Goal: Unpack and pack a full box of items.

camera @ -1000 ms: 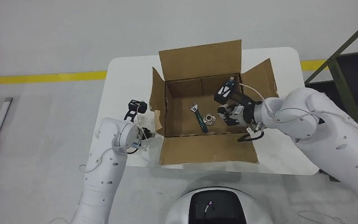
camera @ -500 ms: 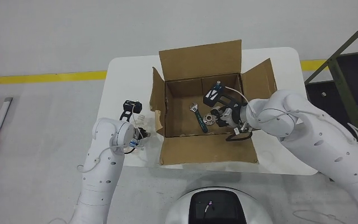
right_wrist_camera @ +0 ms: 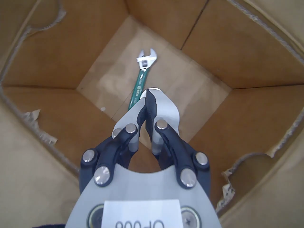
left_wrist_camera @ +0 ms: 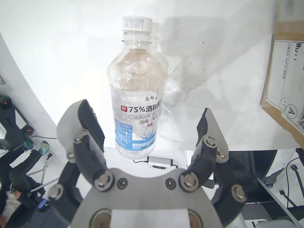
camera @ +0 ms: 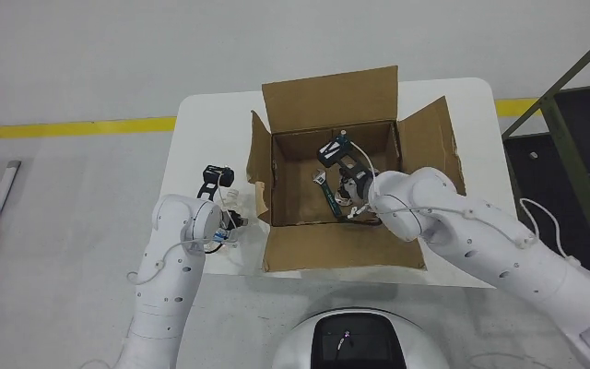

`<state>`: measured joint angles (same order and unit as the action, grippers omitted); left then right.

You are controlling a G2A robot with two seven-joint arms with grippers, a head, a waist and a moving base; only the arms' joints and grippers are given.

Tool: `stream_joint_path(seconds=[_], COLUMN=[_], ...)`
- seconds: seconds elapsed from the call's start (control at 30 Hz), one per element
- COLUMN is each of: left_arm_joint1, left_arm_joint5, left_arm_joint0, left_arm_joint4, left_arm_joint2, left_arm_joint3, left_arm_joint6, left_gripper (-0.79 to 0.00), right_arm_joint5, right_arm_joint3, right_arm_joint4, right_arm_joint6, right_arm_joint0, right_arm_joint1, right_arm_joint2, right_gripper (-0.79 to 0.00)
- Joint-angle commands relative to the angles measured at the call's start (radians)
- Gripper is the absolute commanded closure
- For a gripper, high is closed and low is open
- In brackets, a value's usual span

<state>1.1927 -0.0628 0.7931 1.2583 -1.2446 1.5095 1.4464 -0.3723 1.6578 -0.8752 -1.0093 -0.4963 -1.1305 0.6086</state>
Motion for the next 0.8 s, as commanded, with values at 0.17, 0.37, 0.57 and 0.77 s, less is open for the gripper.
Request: stream_joint_path(seconds=[0.17, 0.37, 0.57, 0.77], left_arm_joint1=[0.0, 0.0, 0.0, 0.0], left_arm_joint5=[0.0, 0.0, 0.0, 0.0], left_arm_joint0=[0.0, 0.0, 0.0, 0.0], left_arm_joint4=[0.0, 0.0, 0.0, 0.0], left_arm_joint2=[0.0, 0.0, 0.0, 0.0], left_arm_joint3=[0.0, 0.0, 0.0, 0.0], left_arm_joint6=[0.0, 0.0, 0.0, 0.0], left_gripper=[-0.785, -0.785, -0.785, -0.785], right_arm_joint5=[-0.085, -0.085, -0.085, -0.092], right_arm_joint3=[-0.11, -0.11, -0.11, -0.108], right_arm_joint4=[-0.009, -0.009, -0.009, -0.008], right_arm_joint6=[0.004, 0.004, 0.004, 0.059], right_arm_joint0=[0.058, 0.058, 0.058, 0.033], right_arm_joint1=[-0.066, -0.066, -0.066, -0.067], right_arm_joint2=[-0.085, -0.085, -0.085, -0.072], right_gripper=[0.0, 0.0, 0.0, 0.0])
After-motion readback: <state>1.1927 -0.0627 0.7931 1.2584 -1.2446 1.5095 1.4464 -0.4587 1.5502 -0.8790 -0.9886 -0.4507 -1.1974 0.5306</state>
